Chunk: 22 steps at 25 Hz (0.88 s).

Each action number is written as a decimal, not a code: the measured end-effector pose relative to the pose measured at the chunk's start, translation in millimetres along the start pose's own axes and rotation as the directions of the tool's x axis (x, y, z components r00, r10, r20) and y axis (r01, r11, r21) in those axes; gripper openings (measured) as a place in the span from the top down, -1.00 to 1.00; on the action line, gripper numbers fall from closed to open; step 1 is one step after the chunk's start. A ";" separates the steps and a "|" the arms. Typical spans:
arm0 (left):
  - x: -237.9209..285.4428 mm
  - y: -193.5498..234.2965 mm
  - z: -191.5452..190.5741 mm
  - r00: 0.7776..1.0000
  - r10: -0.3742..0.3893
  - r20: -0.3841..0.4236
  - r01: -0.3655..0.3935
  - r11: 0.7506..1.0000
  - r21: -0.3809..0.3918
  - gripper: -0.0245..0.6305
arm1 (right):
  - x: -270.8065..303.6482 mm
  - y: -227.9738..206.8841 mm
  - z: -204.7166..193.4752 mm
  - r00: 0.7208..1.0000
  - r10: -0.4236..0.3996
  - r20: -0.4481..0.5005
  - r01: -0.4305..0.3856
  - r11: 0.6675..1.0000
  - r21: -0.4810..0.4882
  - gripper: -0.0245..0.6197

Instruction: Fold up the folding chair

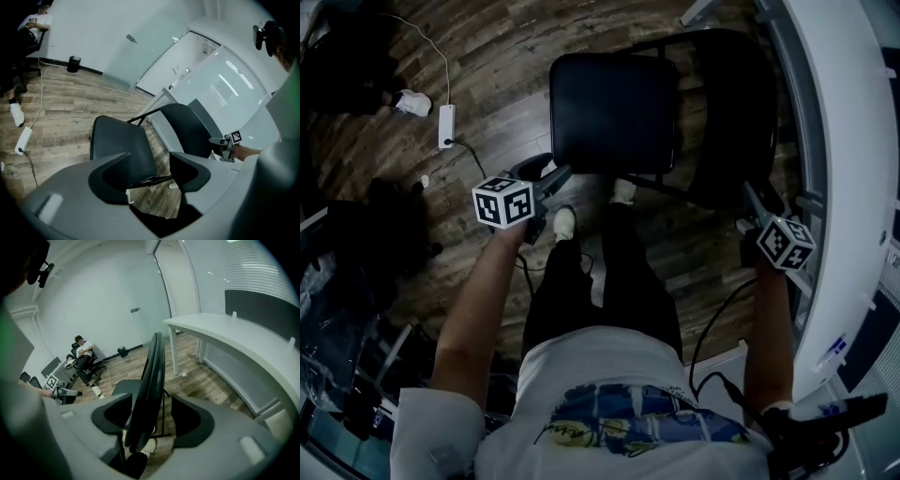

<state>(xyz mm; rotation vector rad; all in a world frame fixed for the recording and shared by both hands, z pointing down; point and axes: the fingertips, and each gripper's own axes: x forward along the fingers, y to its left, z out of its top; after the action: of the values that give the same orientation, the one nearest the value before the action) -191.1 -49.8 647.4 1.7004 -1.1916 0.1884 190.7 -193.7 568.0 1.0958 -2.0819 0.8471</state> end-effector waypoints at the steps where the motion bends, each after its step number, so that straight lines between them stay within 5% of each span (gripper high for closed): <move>1: 5.4 10.4 -1.9 1.000 0.010 -0.002 -0.010 1.000 -0.014 0.09 | 5.3 0.1 1.4 1.000 0.010 0.003 -0.010 1.000 0.002 0.14; 15: 87.2 119.7 -40.4 0.998 0.048 -0.031 -0.054 0.976 -0.211 -0.03 | 37.5 17.3 18.3 0.997 0.064 0.032 -0.063 0.997 -0.039 0.15; 22: 116.0 174.5 -56.8 0.995 0.072 -0.063 -0.086 0.965 -0.248 -0.14 | 34.2 22.1 20.2 0.998 0.056 0.028 -0.055 0.997 -0.050 0.21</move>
<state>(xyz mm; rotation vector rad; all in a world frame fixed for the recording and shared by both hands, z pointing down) -246.1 -77.4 855.6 1.4207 -1.1912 0.1253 151.5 -214.9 576.7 1.0347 -2.1551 0.8059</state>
